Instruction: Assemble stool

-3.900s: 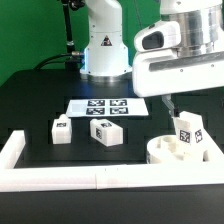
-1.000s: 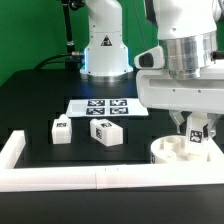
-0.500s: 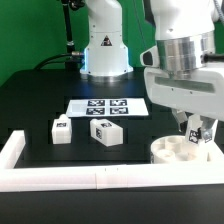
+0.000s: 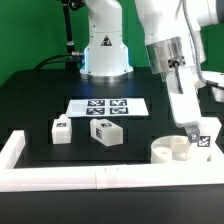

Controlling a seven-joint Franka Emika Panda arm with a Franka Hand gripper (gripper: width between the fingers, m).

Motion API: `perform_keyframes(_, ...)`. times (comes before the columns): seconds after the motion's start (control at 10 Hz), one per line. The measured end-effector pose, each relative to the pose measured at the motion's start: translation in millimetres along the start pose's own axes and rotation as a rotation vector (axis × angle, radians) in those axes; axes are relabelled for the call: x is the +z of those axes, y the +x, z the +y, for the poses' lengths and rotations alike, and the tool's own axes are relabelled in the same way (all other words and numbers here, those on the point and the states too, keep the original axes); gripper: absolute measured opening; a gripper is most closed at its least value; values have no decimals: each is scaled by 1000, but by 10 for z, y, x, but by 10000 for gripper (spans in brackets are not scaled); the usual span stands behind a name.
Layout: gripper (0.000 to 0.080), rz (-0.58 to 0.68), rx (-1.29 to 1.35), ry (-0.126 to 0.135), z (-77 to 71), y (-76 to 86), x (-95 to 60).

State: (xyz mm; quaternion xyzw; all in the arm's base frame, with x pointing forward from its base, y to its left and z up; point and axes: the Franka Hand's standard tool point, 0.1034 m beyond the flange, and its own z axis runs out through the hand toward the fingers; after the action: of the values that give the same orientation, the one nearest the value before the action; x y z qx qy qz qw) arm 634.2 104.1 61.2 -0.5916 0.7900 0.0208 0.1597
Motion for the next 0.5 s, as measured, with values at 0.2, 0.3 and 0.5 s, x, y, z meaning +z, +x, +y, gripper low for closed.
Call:
perform_keyframes(0.2, 340, -5, 135, -1, 7, -1, 5)
perform_keyframes(0.3, 340, -6, 159, -1, 7, 0, 6)
perform_keyframes(0.5, 340, -29, 449, 29, -1, 3, 3)
